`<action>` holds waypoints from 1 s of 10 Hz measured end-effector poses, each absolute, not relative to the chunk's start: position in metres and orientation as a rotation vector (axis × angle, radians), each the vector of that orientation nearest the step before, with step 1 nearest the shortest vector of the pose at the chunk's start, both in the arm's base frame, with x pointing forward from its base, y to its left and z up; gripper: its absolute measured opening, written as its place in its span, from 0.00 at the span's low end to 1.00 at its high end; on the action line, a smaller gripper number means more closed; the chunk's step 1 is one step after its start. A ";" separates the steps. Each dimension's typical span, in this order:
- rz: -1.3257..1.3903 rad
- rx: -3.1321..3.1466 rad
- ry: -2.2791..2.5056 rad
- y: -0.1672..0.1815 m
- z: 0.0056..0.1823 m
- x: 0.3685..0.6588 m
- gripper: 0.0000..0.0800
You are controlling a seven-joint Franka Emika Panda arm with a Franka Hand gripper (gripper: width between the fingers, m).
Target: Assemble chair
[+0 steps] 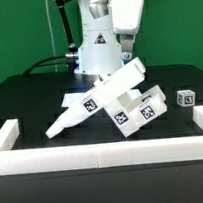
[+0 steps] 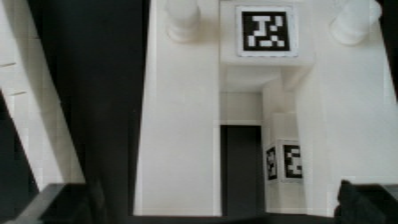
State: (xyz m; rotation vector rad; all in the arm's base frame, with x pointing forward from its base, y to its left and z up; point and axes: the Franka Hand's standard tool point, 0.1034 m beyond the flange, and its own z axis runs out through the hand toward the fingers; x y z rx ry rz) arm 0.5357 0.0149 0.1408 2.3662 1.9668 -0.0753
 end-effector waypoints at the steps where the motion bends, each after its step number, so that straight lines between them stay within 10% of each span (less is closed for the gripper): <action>1: -0.076 2.370 1.965 0.013 0.137 0.532 0.81; 10: -0.118 2.409 1.954 0.023 0.121 0.511 0.81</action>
Offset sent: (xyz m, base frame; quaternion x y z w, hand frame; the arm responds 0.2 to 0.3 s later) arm -0.0229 0.0013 -0.0071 0.0024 0.0119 0.0039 0.9999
